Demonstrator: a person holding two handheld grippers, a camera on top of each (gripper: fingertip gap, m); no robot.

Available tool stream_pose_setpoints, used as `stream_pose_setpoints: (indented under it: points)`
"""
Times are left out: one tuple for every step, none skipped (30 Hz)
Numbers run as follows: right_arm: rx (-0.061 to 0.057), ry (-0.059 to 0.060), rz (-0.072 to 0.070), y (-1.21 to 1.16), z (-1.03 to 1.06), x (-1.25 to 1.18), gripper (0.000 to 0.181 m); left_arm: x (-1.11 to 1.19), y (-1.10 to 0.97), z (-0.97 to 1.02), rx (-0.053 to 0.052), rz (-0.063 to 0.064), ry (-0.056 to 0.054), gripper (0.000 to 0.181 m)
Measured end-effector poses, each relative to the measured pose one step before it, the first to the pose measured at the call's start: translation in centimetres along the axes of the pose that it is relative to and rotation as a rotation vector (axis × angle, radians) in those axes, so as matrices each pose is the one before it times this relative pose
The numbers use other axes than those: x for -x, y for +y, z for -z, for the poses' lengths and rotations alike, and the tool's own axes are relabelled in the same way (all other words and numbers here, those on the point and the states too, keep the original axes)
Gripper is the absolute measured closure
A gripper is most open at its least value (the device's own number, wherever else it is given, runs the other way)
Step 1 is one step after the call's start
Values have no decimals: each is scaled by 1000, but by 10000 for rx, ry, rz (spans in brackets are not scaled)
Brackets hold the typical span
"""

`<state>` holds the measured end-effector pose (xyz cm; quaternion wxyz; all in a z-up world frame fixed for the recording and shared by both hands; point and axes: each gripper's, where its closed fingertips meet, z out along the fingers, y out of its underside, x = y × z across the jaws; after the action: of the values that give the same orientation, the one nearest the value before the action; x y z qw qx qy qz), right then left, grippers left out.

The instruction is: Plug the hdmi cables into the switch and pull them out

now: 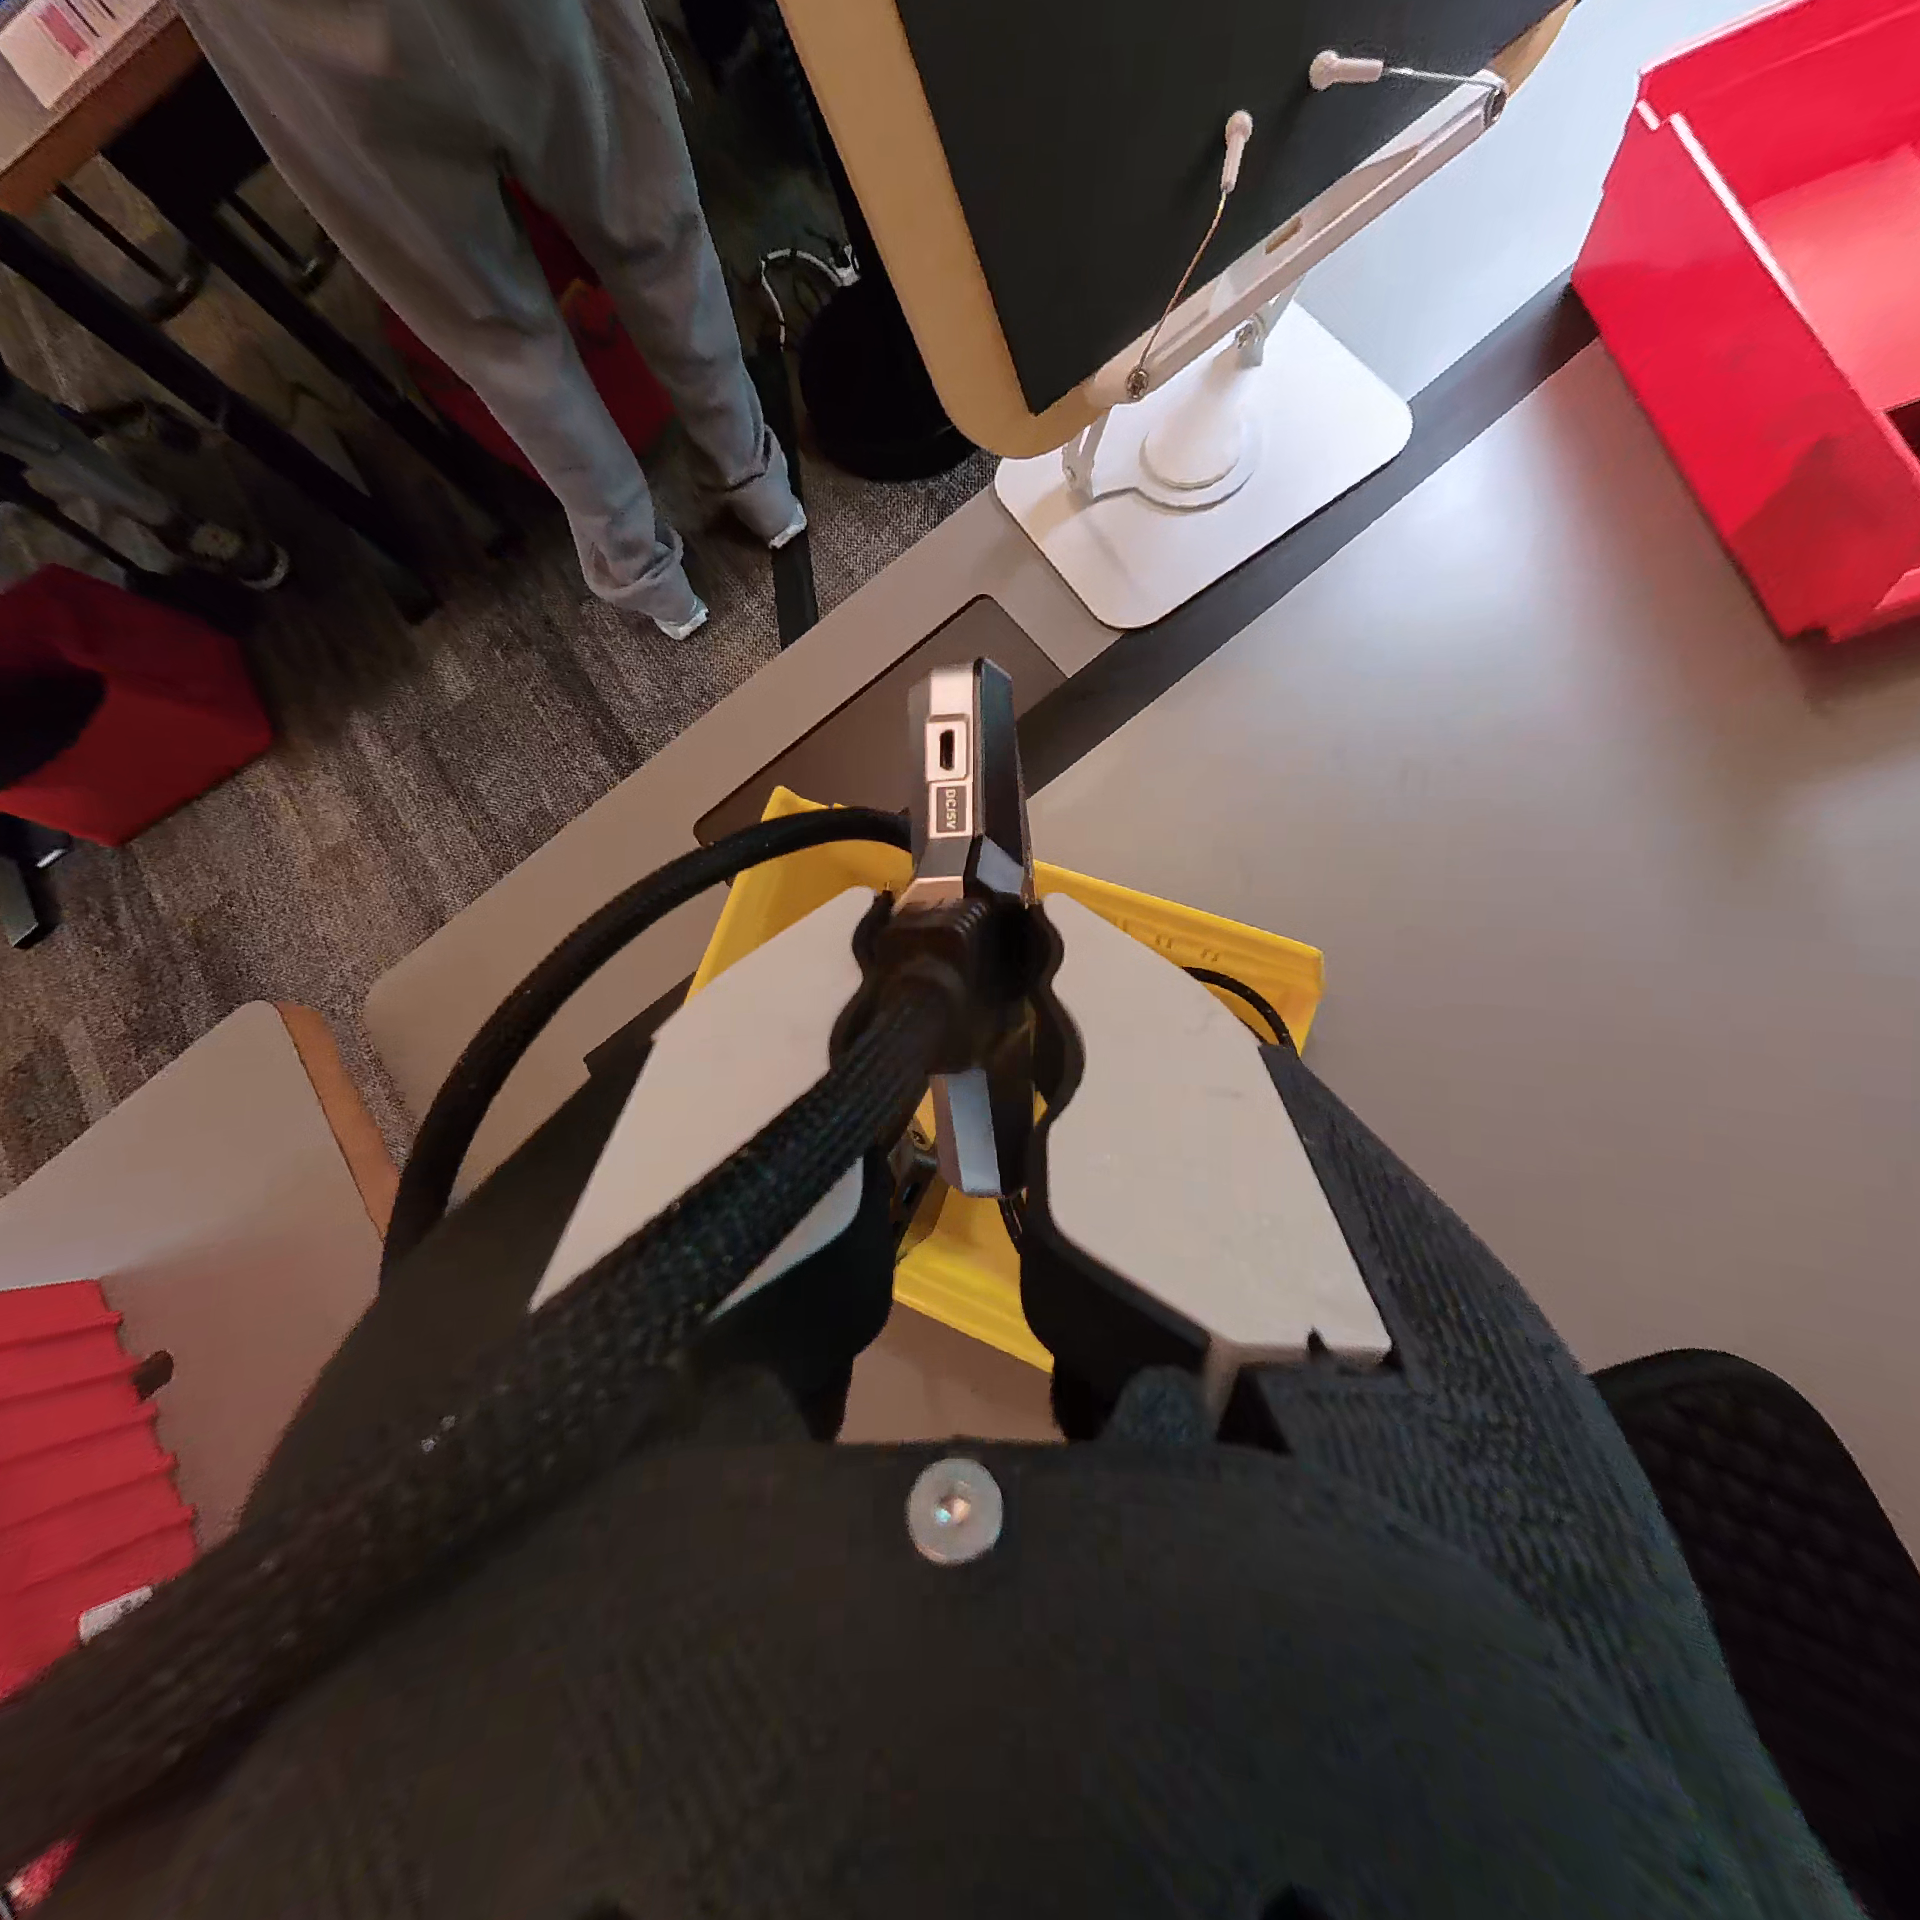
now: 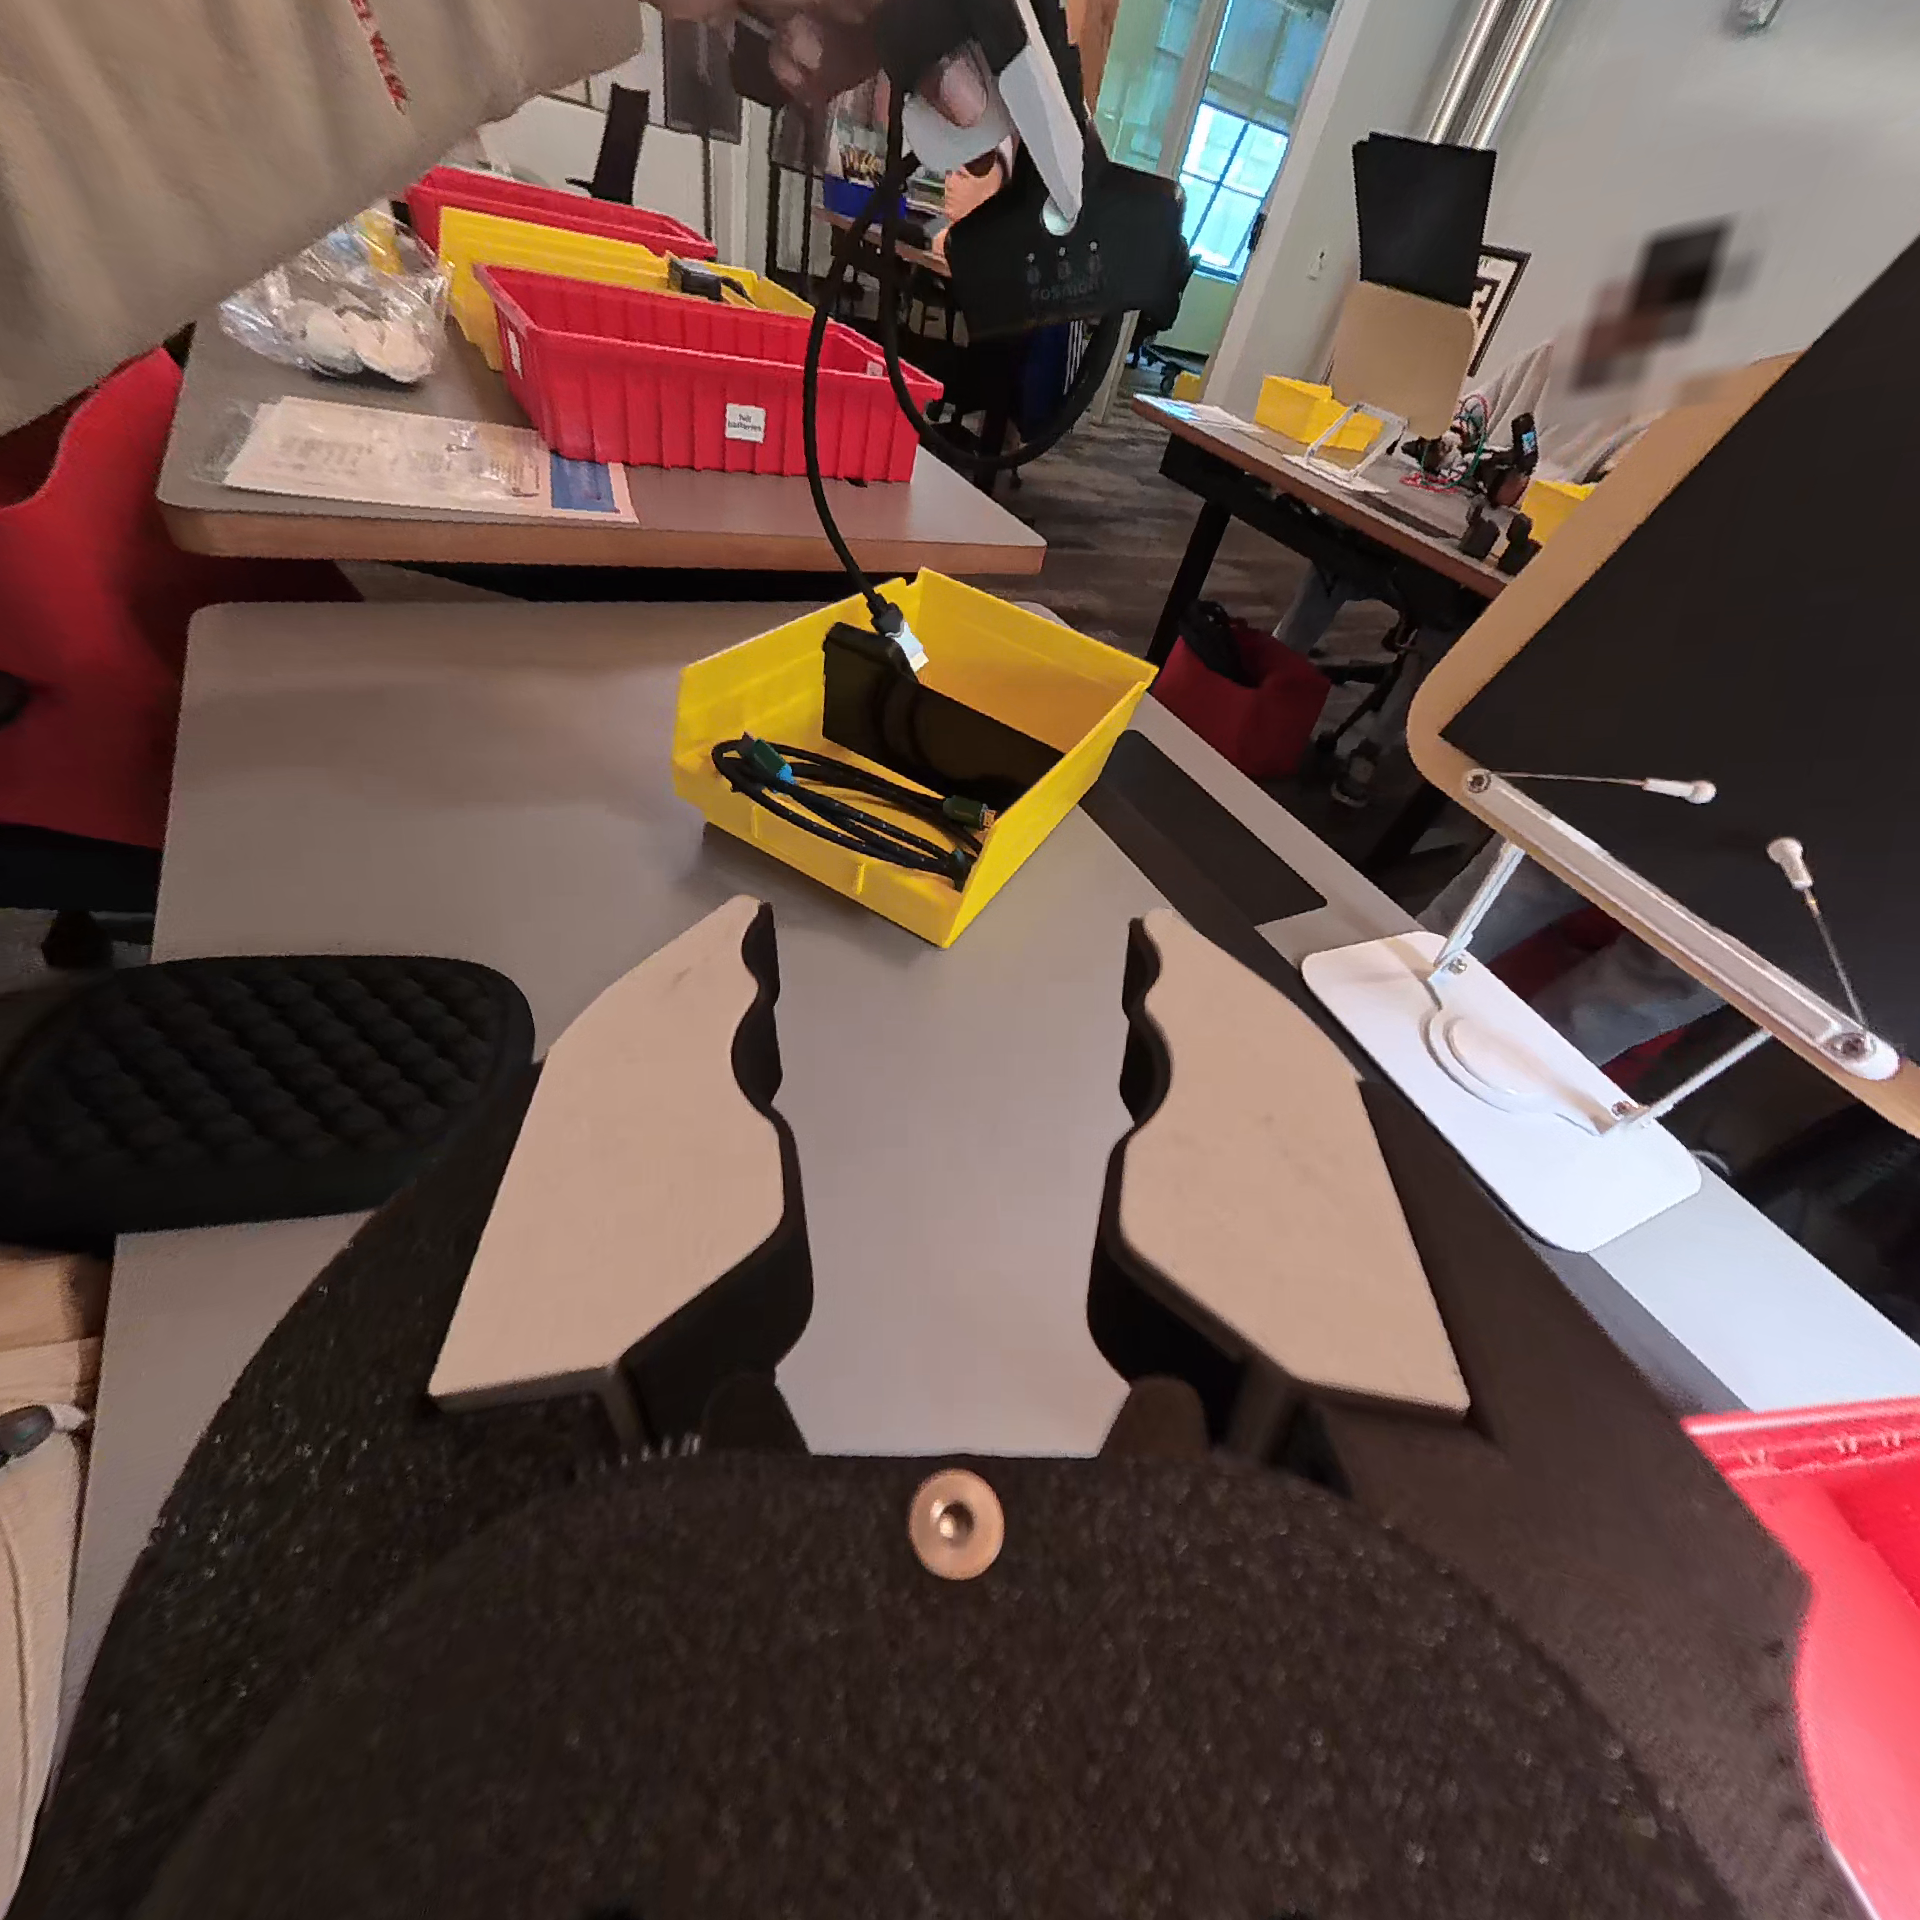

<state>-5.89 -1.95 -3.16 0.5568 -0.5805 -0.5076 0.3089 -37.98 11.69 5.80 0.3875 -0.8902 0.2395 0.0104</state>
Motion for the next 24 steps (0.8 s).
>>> stream_pose_setpoints:
  points:
    - [-4,-25,-49,-166,-179,-75,117,-2,18,150,32,108,80,156]
    - [-17,-24,-40,-163,-211,-104,117,-8,59,106,74,170,161,156]
    - [-46,-32,-35,-206,-223,-111,117,44,-7,94,45,250,185,156]
    - [-26,-4,-35,-220,-227,-168,118,84,-116,139,5,376,241,156]
    - [-33,-3,-6,-270,-222,-187,118,27,-295,209,-38,432,313,156]
    - [-59,-2,-6,-317,-206,-193,118,-88,-521,352,-133,344,349,156]
    - [-51,18,-20,-325,-175,-241,118,-291,-828,526,-288,182,368,156]
    - [-77,10,-21,-344,-142,-257,118,-530,-1094,645,-416,66,358,156]
    - [-115,19,-39,-356,-91,-278,118,-738,-1263,688,-477,9,325,156]
    - [-110,41,-63,-287,-64,-332,118,-989,-1329,624,-491,-80,336,157]
    - [-118,17,-70,-219,-42,-317,118,-1273,-1254,468,-452,-190,374,156]
    - [-99,-4,-89,-133,-37,-296,118,-1494,-1088,277,-378,-300,385,156]
    - [-58,23,-88,-19,-48,-320,119,-1641,-892,44,-302,-381,369,156]
    - [-23,23,-59,89,-35,-308,119,-1725,-639,-193,-192,-391,345,156]
    - [9,25,-59,194,-23,-280,119,-1737,-418,-416,-89,-369,326,156]
    - [17,18,-60,223,-7,-261,119,-1777,-247,-642,-27,-372,336,156]
    - [-15,-4,-77,148,49,-222,118,-1807,-84,-822,57,-364,358,156]
    - [-63,-11,-94,30,85,-211,118,-1761,4,-990,110,-348,351,156]
    - [-75,-17,-91,-49,131,-166,118,-1710,52,-1136,127,-329,352,156]
    - [-73,-26,-53,-103,171,-123,118,-1665,99,-1250,149,-314,356,156]
    - [-94,-5,-15,-196,210,-105,118,-1540,132,-1337,167,-311,321,156]
    - [-110,-6,-10,-289,257,-79,118,-1428,126,-1408,124,-345,290,156]
    - [-151,-73,-37,-401,317,25,118,-1331,77,-1464,44,-348,296,156]
    - [-188,-114,-84,-487,387,80,118,-1275,18,-1508,-53,-277,354,156]
